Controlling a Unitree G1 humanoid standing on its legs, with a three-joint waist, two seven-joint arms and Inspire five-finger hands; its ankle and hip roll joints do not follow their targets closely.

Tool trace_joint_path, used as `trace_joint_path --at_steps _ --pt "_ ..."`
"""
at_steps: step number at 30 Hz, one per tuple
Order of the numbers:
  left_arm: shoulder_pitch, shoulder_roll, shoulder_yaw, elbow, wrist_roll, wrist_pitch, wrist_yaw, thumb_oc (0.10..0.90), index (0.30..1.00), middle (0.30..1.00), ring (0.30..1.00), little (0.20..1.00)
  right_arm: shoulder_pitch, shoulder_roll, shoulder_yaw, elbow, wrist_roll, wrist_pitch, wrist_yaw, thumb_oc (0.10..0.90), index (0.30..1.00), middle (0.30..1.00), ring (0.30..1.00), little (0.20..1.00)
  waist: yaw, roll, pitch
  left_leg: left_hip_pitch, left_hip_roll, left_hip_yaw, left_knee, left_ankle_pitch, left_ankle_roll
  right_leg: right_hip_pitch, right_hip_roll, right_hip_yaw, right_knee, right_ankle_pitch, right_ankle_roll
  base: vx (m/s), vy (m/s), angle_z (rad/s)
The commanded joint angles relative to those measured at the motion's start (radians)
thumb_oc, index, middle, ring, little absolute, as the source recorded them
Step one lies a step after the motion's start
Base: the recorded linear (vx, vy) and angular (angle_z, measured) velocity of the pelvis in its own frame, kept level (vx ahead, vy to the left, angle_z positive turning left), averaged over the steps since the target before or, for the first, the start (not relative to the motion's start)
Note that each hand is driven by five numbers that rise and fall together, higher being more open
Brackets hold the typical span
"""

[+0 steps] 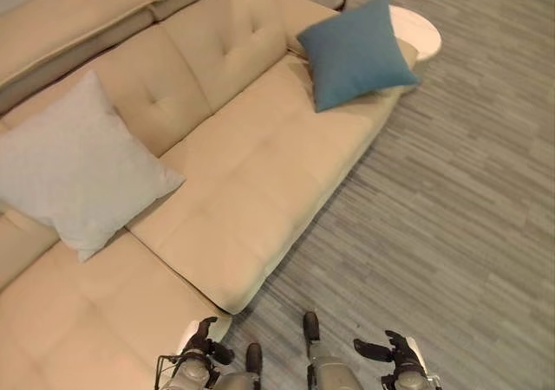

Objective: Pick up all the scattered cushions and arrange them neatly on the sofa.

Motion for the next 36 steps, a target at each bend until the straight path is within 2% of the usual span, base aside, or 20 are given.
trace_joint_path --at_steps 1,3,4,5,7,8,11,12,15,18,20,23,24,27,28,29,34,35,36 --pt "0.047 0.074 0.042 0.01 0.021 0.003 0.011 0.8 0.9 0.9 0.9 0.9 -0.019 -0.067 -0.01 -0.034 -0.022 -0.029 -0.034 0.8 0.9 0.9 0.9 0.9 0.057 -0.016 -0.011 0.042 0.048 0.01 -0.103 -0.01 -0.059 0.081 -0.022 -0.041 0.046 -0.109 0.052 -0.09 -0.006 -0.85" --pt "0.055 0.074 0.047 0.014 0.023 0.005 0.008 0.8 0.9 0.9 0.9 0.9 -0.015 -0.067 -0.009 -0.031 -0.025 -0.03 -0.032 0.8 0.9 0.9 0.9 0.9 0.063 -0.017 -0.017 0.039 0.05 0.023 -0.104 -0.008 -0.058 0.093 -0.022 -0.062 0.044 -0.115 0.048 -0.09 -0.038 -0.75" --pt "0.072 0.074 0.063 0.024 0.02 0.005 0.007 0.8 0.9 0.9 0.9 0.9 -0.003 -0.066 -0.004 -0.02 -0.034 -0.031 -0.03 0.8 0.9 0.9 0.9 0.9 0.084 -0.022 -0.025 0.043 0.056 0.067 -0.107 -0.002 -0.062 0.147 -0.023 -0.126 0.03 -0.136 0.049 -0.12 -0.098 -0.47" --pt "0.079 0.072 0.067 0.024 0.017 0.004 0.01 0.8 0.9 0.9 0.9 0.9 -0.002 -0.063 0.002 -0.02 -0.038 -0.027 -0.029 0.8 0.9 0.9 0.9 0.9 0.091 -0.027 -0.026 0.048 0.059 0.085 -0.115 0.001 -0.067 0.16 -0.024 -0.148 0.007 -0.133 0.047 -0.13 -0.097 -0.61" --pt "0.078 0.071 0.071 0.022 0.015 0.003 0.008 0.8 0.9 0.9 0.9 0.9 -0.002 -0.062 0.003 -0.018 -0.036 -0.027 -0.031 0.8 0.9 0.9 0.9 0.9 0.094 -0.031 -0.034 0.043 0.061 0.095 -0.116 0.008 -0.071 0.174 -0.018 -0.152 -0.031 -0.131 0.054 -0.06 -0.132 -0.83" --pt "0.084 0.068 0.075 0.011 0.007 0.0 0.013 0.8 0.9 0.9 0.9 0.9 0.001 -0.061 0.011 -0.029 -0.033 -0.026 -0.029 0.8 0.9 0.9 0.9 0.9 0.092 -0.034 -0.034 0.049 0.067 0.103 -0.115 0.012 -0.074 0.167 0.003 -0.103 -0.047 -0.123 0.052 -0.04 -0.169 -0.68" --pt "0.081 0.065 0.075 0.0 -0.003 -0.001 0.014 0.8 0.9 0.9 0.9 0.9 0.004 -0.065 0.013 -0.036 -0.03 -0.026 -0.027 0.8 0.9 0.9 0.9 0.9 0.085 -0.032 -0.035 0.051 0.071 0.099 -0.11 0.008 -0.076 0.167 0.022 -0.066 -0.078 -0.111 0.046 -0.01 -0.162 -0.37" --pt "0.072 0.058 0.057 -0.005 0.003 0.001 0.016 0.8 0.9 0.9 0.9 0.9 0.006 -0.068 0.013 -0.037 -0.023 -0.029 -0.028 0.8 0.9 0.9 0.9 0.9 0.074 -0.035 -0.026 0.047 0.078 0.087 -0.071 -0.003 -0.084 0.172 0.037 -0.041 -0.097 -0.11 0.032 0.0 -0.241 -0.33" --pt "0.07 0.047 0.044 -0.021 0.004 0.001 0.006 0.8 0.9 0.9 0.9 0.9 0.013 -0.081 0.018 -0.026 -0.029 -0.026 -0.027 0.8 0.9 0.9 0.9 0.9 0.07 -0.037 -0.014 0.04 0.088 0.068 -0.004 -0.031 -0.092 0.198 0.056 -0.03 -0.123 -0.113 0.017 0.0 -0.162 -0.25" --pt "0.071 0.036 0.024 -0.025 0.006 -0.005 0.001 0.8 0.9 0.9 0.9 0.9 0.016 -0.092 0.014 -0.016 -0.03 -0.029 -0.029 0.8 0.9 0.9 0.9 0.9 0.083 -0.045 -0.002 0.021 0.058 0.006 0.049 -0.043 -0.099 0.22 0.065 -0.008 -0.142 -0.111 0.009 0.05 -0.088 -0.2" --pt "0.068 0.034 0.018 -0.025 0.005 -0.004 0.002 0.8 0.9 0.9 0.9 0.9 0.016 -0.094 0.012 -0.017 -0.026 -0.031 -0.031 0.8 0.9 0.9 0.9 0.9 0.082 -0.047 0.0 0.009 0.051 0.0 0.054 -0.039 -0.101 0.226 0.063 -0.012 -0.145 -0.113 0.01 0.09 -0.053 -0.34" --pt "0.056 0.03 0.008 -0.028 0.004 0.005 -0.001 0.8 0.9 0.9 0.9 0.9 0.017 -0.098 0.017 -0.023 -0.026 -0.03 -0.032 0.8 0.9 0.9 0.9 0.9 0.08 -0.046 -0.003 -0.039 0.035 0.007 0.033 -0.012 -0.1 0.239 0.065 -0.022 -0.152 -0.123 0.01 0.14 -0.036 0.05" --pt "0.054 0.025 0.002 -0.02 0.011 0.008 0.0 0.8 0.9 0.9 0.9 0.9 0.014 -0.098 0.02 -0.019 -0.03 -0.026 -0.039 0.8 0.9 0.9 0.9 0.9 0.087 -0.042 -0.005 -0.08 0.019 0.007 0.013 0.019 -0.102 0.263 0.079 -0.017 -0.165 -0.134 0.01 0.24 -0.058 0.1" --pt "0.055 0.022 0.003 -0.018 0.01 0.01 0.001 0.8 0.9 0.9 0.9 0.9 0.016 -0.096 0.019 -0.019 -0.027 -0.023 -0.046 0.8 0.9 0.9 0.9 0.9 0.098 -0.042 -0.004 -0.112 0.012 0.02 -0.015 0.043 -0.104 0.285 0.091 -0.001 -0.175 -0.143 0.009 0.21 -0.019 -0.1" --pt "0.055 0.024 0.007 -0.022 0.002 0.008 0.005 0.8 0.9 0.9 0.9 0.9 0.017 -0.094 0.021 -0.021 -0.027 -0.02 -0.052 0.8 0.9 0.9 0.9 0.9 0.118 -0.041 -0.003 -0.145 0.0 0.009 -0.022 0.056 -0.108 0.307 0.106 0.026 -0.176 -0.156 0.006 0.25 0.029 -0.35" --pt "0.058 0.023 0.014 -0.019 -0.003 0.007 0.004 0.8 0.9 0.9 0.9 0.9 0.02 -0.089 0.02 -0.022 -0.028 -0.019 -0.049 0.8 0.9 0.9 0.9 0.9 0.125 -0.038 -0.01 -0.132 0.0 -0.003 -0.038 0.061 -0.103 0.316 0.117 0.041 -0.173 -0.166 0.003 0.36 0.053 -0.67" --pt "0.062 0.029 0.023 -0.013 -0.008 0.012 0.008 0.8 0.9 0.9 0.9 0.9 0.028 -0.067 0.029 -0.005 -0.045 -0.01 -0.041 0.8 0.9 0.9 0.9 0.9 0.133 -0.053 -0.035 -0.105 -0.007 -0.008 -0.011 0.049 -0.083 0.33 0.097 0.059 -0.119 -0.189 0.011 0.3 0.078 -0.59" --pt "0.063 0.033 0.03 -0.013 -0.009 0.016 0.009 0.8 0.9 0.9 0.9 0.9 0.036 -0.063 0.028 0.002 -0.057 -0.009 -0.029 0.8 0.9 0.9 0.9 0.9 0.139 -0.059 -0.045 -0.063 -0.009 0.002 -0.017 0.022 -0.065 0.311 0.076 0.059 -0.017 -0.177 0.039 0.2 0.074 -0.2" --pt "0.062 0.033 0.03 -0.013 -0.009 0.016 0.009 0.8 0.9 0.9 0.9 0.9 0.036 -0.063 0.028 0.002 -0.057 -0.009 -0.029 0.8 0.9 0.9 0.9 0.9 0.14 -0.058 -0.047 -0.066 -0.008 0.002 -0.018 0.024 -0.065 0.308 0.077 0.06 -0.018 -0.175 0.038 0.36 0.136 -0.41"
